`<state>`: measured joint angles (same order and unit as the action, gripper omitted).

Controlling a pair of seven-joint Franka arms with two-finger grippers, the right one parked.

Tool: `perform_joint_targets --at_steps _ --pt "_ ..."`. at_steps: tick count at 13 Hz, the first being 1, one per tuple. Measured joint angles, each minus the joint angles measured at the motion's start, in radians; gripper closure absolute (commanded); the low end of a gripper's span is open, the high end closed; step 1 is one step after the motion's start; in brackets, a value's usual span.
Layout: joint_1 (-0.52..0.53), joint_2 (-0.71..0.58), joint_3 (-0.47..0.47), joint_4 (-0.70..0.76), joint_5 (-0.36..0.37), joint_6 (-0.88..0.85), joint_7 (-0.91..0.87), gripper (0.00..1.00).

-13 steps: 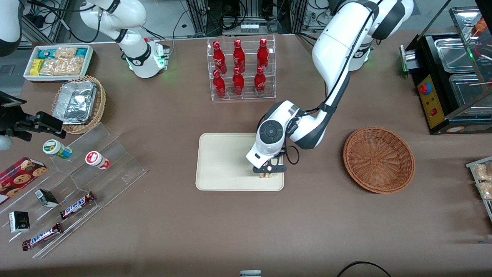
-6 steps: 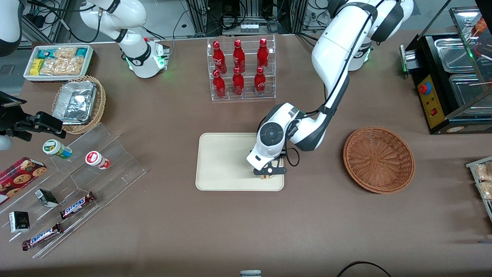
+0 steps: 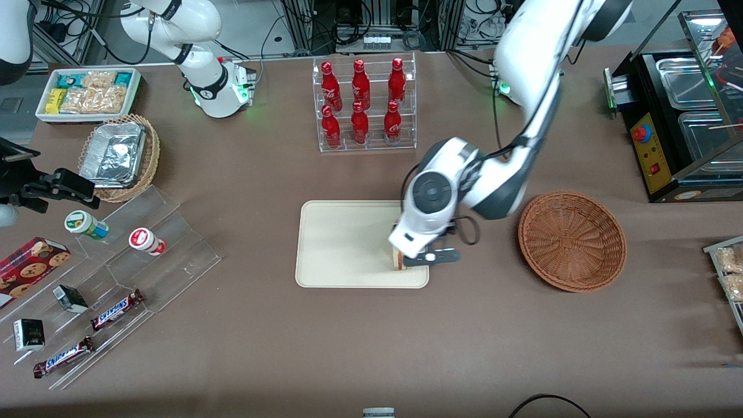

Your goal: Place sandwich from basket to tray

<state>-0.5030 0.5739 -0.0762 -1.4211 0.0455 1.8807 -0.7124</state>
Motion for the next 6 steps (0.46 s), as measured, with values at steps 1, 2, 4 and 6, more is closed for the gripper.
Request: perform_joint_targets --at_steps 1,2,4,6 --pt "0.032 -0.043 0.019 -0.006 0.003 -0.043 0.030 0.00" --pt "0.074 -0.086 0.033 -0.016 0.003 -0.074 0.077 0.00" --pt "0.175 -0.182 0.040 -0.046 0.003 -0.121 0.144 0.00" --pt "0.247 -0.290 0.042 -0.103 0.003 -0.134 0.164 0.00"
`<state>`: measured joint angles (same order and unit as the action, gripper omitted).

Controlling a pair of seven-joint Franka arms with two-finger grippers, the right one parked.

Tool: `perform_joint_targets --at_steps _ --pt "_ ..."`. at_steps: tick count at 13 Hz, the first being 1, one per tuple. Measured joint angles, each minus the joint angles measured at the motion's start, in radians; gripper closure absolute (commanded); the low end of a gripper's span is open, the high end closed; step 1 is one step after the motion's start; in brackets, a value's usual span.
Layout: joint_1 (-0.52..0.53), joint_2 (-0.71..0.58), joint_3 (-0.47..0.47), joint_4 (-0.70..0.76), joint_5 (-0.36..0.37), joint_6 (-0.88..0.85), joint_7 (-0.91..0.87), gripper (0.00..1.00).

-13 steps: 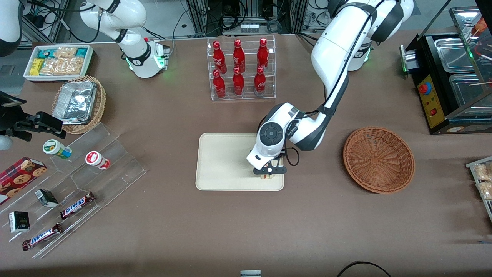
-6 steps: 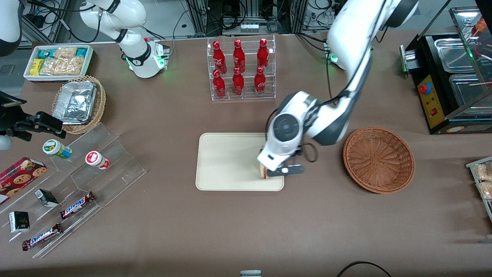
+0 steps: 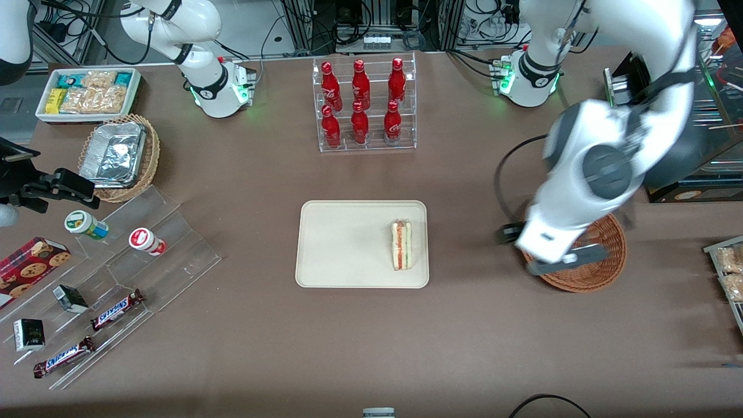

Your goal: Place sandwich from basket to tray

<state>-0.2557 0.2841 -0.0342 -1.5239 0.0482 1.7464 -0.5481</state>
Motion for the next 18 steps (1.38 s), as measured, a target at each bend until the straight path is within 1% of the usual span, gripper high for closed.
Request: perform_joint_targets --at_steps 2,4,5,8,10,12,15,18 --pt "0.045 -0.114 0.001 -0.088 0.000 -0.001 0.030 0.00" --pt "0.066 -0.204 0.001 -0.157 0.000 -0.008 0.056 0.00" --pt "0.066 -0.238 0.006 -0.171 0.000 -0.034 0.086 0.00" --pt "0.078 -0.311 0.042 -0.176 -0.001 -0.104 0.251 0.00" --pt "0.101 -0.337 0.049 -0.164 -0.005 -0.146 0.301 0.00" --pt "0.107 -0.343 0.049 -0.140 -0.014 -0.179 0.305 0.00" --pt "0.112 -0.329 0.049 -0.095 -0.054 -0.216 0.305 0.00" --pt "0.114 -0.316 0.049 -0.088 -0.057 -0.219 0.305 0.00"
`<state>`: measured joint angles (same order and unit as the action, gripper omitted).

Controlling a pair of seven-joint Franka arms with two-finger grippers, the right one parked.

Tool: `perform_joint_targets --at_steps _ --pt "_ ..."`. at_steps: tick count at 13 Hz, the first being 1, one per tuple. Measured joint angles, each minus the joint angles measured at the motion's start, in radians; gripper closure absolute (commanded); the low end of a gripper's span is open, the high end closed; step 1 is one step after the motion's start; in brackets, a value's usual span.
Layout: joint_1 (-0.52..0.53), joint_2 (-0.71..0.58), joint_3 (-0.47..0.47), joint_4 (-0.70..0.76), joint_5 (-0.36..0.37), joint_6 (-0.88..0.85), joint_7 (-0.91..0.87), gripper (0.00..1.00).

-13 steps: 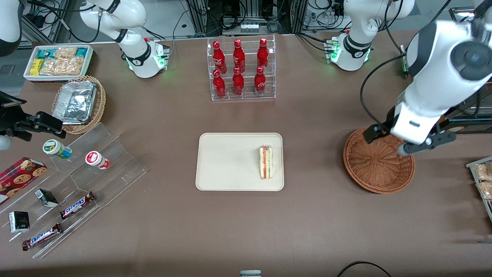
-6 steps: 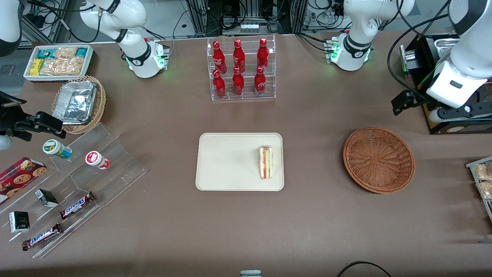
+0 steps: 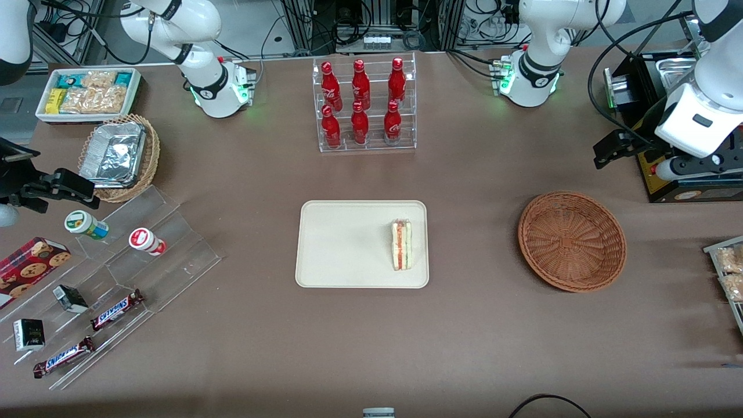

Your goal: Place sandwich from basket to tray

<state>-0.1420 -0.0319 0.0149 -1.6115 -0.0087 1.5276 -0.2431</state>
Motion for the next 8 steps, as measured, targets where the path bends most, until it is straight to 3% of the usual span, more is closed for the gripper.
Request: perform_joint_targets --at_steps 8 --pt "0.010 0.004 0.000 0.003 0.000 -0.025 0.001 0.00"
